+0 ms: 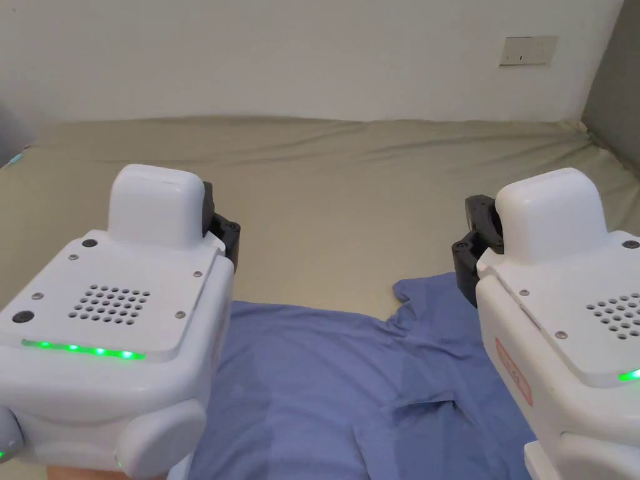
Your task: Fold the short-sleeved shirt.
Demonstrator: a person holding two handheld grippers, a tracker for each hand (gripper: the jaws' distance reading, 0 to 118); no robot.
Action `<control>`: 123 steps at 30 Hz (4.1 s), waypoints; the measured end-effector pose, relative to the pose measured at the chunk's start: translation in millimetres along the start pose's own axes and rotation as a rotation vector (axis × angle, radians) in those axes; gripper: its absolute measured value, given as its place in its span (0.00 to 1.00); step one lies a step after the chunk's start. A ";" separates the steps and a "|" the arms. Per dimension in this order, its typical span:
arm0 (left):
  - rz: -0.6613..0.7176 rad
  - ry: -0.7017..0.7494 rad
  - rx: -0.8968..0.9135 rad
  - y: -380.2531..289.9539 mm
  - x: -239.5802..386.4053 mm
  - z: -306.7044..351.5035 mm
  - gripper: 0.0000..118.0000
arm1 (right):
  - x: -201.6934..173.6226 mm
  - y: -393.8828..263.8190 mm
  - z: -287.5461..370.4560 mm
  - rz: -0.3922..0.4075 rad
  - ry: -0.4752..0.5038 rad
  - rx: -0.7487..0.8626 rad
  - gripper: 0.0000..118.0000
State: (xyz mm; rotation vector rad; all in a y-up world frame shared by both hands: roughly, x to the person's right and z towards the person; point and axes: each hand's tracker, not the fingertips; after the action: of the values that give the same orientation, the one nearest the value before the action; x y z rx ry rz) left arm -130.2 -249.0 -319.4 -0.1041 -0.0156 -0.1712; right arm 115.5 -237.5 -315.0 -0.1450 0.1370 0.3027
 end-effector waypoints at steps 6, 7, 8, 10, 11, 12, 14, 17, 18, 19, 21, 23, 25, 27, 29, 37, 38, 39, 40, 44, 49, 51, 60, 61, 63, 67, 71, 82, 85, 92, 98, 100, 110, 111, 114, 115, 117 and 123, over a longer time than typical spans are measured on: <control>0.019 -0.023 -0.400 -124.0 -40.8 -113.4 0.00 | 8.8 -42.2 -42.2 -0.020 -0.001 -0.123 0.02; 0.003 -0.018 -0.471 -147.7 -49.5 -134.7 0.00 | 12.2 -51.0 -48.9 -0.024 -0.006 -0.147 0.02; 0.001 -0.016 -0.515 -165.5 -57.5 -152.8 0.00 | 15.5 -58.7 -55.5 -0.027 -0.010 -0.170 0.02; 0.025 0.009 -0.606 -198.0 -77.9 -194.2 0.00 | 22.8 -76.6 -72.2 -0.019 -0.025 -0.230 0.02; 0.045 0.023 -0.633 -207.9 -87.0 -211.5 0.00 | 25.7 -84.2 -77.8 -0.011 -0.035 -0.250 0.02; 0.077 0.036 -0.652 -217.6 -98.5 -232.1 0.00 | 28.7 -92.4 -84.7 0.001 -0.046 -0.277 0.02; 0.100 0.085 -0.697 -231.1 -117.6 -267.9 0.02 | 34.4 -105.4 -96.2 0.016 -0.048 -0.318 0.02; 0.119 0.110 -0.796 -249.2 -138.8 -317.2 0.38 | 42.2 -122.0 -108.7 0.022 -0.024 -0.392 0.02; 0.150 0.094 -0.818 -252.0 -141.2 -326.3 0.72 | 44.9 -126.8 -112.7 0.019 -0.016 -0.420 0.02; 0.172 0.082 -0.842 -256.6 -144.4 -337.5 0.88 | 47.2 -131.5 -114.0 0.019 -0.020 -0.430 0.02; 0.171 0.077 -0.828 -264.0 -146.1 -354.0 0.93 | 50.3 -139.3 -118.2 0.026 -0.025 -0.449 0.02; 0.132 0.085 -0.867 -268.5 -141.8 -363.4 0.93 | 53.4 -147.3 -121.6 0.034 -0.033 -0.469 0.02; 0.133 0.091 -0.930 -278.2 -141.6 -373.9 0.93 | 57.1 -152.2 -125.0 0.027 -0.036 -0.489 0.02; 0.272 0.105 -0.929 -273.5 -149.1 -371.6 0.89 | 60.3 -153.8 -127.0 0.002 -0.026 -0.508 0.02; 0.233 0.100 -0.924 -269.4 -140.8 -367.4 0.67 | 62.7 -154.6 -130.8 0.002 -0.024 -0.516 0.02; 0.028 -0.002 -0.738 -217.4 -99.1 -311.7 0.01 | 90.8 -158.6 -180.9 -0.117 0.026 -0.568 0.02; 0.019 -0.005 -0.706 -214.3 -100.2 -303.2 0.01 | 97.7 -161.7 -190.0 -0.149 0.044 -0.586 0.03; -0.006 -0.007 -0.674 -204.3 -100.2 -288.9 0.01 | 104.7 -167.0 -202.2 -0.160 0.051 -0.623 0.14; -0.028 0.000 -0.635 -193.4 -100.1 -273.1 0.01 | 110.8 -172.9 -216.4 -0.161 0.064 -0.681 0.33; -0.045 0.025 -0.559 -162.1 -106.0 -219.7 0.01 | 118.0 -207.3 -266.0 -0.127 0.096 -0.792 0.89; -0.060 0.017 -0.551 -152.0 -106.4 -168.8 0.01 | 116.3 -270.9 -313.3 -0.135 0.040 -0.976 0.89; -0.050 0.013 -0.562 -156.6 -107.0 -158.7 0.01 | 112.2 -284.0 -315.6 -0.156 0.059 -1.009 0.89; -0.051 0.048 -0.627 -186.0 -107.9 -126.3 0.01 | 92.8 -254.5 -299.0 -0.037 0.136 -0.914 0.03; -0.040 0.053 -0.624 -184.7 -108.9 -123.5 0.01 | 95.4 -246.7 -291.3 -0.066 0.130 -0.905 0.03; -0.026 0.065 -0.606 -177.0 -109.1 -119.0 0.01 | 102.4 -221.3 -271.6 -0.108 0.090 -0.811 0.03; -0.005 0.095 -0.486 -132.4 -117.8 -104.4 0.01 | 122.5 -144.7 -214.7 -0.078 0.072 -0.609 0.03; 0.001 0.141 -0.333 -69.0 -128.8 -77.5 0.01 | 134.0 -73.5 -154.7 -0.081 0.082 -0.468 0.03; -0.022 0.241 0.016 82.7 -161.8 17.4 0.01 | 153.5 67.6 -12.5 -0.023 -0.082 -0.046 0.03; 0.013 0.252 0.077 112.1 -173.2 38.5 0.01 | 166.4 92.8 8.5 -0.039 -0.108 0.031 0.03; 0.017 0.277 0.197 161.3 -177.0 72.6 0.01 | 184.9 145.7 45.1 -0.041 -0.140 0.142 0.03; 0.009 0.282 0.258 195.8 -181.3 84.9 0.01 | 199.0 181.5 62.6 -0.025 -0.171 0.217 0.03; -0.001 0.288 0.280 205.3 -183.1 83.2 0.01 | 204.7 189.7 60.2 -0.020 -0.183 0.239 0.03; -0.032 0.275 0.275 249.6 -190.1 44.4 0.01 | 222.8 223.2 24.7 -0.076 -0.213 0.241 0.03; -0.024 0.259 0.268 254.0 -192.4 38.9 0.01 | 223.4 225.4 20.7 -0.072 -0.221 0.242 0.03; -0.002 0.249 0.245 264.2 -198.0 19.0 0.01 | 227.6 232.8 4.7 -0.065 -0.232 0.234 0.03; -0.016 0.260 0.238 266.4 -197.6 10.6 0.01 | 229.2 235.1 -1.1 -0.067 -0.231 0.232 0.03; -0.039 0.274 0.228 270.3 -196.9 -5.8 0.01 | 230.6 239.4 -14.8 -0.061 -0.235 0.228 0.03; -0.037 0.277 0.173 283.0 -204.1 -71.4 0.01 | 239.4 255.0 -68.9 -0.061 -0.233 0.205 0.03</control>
State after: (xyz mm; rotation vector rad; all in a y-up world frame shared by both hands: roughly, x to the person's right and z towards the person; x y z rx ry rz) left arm -282.4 55.4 -424.2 0.0927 0.2438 -0.2193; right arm 256.1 60.7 -450.7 0.0892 -0.0672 0.2410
